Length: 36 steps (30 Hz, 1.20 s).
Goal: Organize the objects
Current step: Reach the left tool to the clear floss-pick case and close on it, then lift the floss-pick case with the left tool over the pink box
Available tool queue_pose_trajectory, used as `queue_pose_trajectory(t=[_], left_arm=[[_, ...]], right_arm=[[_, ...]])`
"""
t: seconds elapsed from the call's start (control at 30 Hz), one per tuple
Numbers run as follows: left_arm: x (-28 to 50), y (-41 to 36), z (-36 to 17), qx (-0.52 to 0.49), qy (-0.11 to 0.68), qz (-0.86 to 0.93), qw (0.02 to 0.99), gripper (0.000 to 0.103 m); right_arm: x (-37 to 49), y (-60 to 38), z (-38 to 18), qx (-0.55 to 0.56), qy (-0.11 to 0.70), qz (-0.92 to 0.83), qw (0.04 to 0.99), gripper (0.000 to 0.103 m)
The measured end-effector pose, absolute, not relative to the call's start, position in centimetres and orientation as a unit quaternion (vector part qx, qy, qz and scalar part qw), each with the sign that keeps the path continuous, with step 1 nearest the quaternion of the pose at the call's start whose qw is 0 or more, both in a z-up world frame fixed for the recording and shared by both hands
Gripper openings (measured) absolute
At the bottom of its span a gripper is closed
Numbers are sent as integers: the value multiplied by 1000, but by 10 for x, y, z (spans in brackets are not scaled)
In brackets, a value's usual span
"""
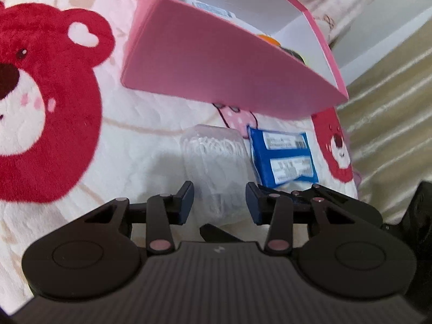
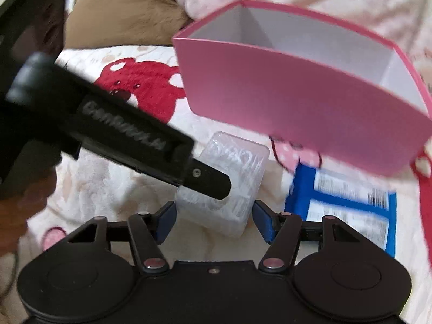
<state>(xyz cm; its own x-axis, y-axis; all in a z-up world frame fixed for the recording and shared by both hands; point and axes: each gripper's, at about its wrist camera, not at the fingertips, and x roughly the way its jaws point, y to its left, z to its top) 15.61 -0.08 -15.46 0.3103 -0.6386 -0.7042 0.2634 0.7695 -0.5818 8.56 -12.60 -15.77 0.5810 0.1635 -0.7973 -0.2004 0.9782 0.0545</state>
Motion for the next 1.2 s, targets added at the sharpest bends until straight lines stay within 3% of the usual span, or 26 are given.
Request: queue_pose_trajectory(t=[0.2, 0.43, 0.67, 1.2], left_arm=[[147, -23, -157, -125, 501, -281, 809, 48], [149, -17, -160, -142, 503, -279, 806, 48], [129, -20, -153, -139, 517, -284, 795, 47], [75, -24, -101, -127, 462, -291, 828, 47]], right_arm=[[85, -136, -166, 38, 463, 94, 880, 65], [94, -133, -170, 36, 458, 100, 882, 71], [83, -138, -156, 37, 469, 110, 876, 69], [36, -141, -105, 10, 425, 114, 898, 68]])
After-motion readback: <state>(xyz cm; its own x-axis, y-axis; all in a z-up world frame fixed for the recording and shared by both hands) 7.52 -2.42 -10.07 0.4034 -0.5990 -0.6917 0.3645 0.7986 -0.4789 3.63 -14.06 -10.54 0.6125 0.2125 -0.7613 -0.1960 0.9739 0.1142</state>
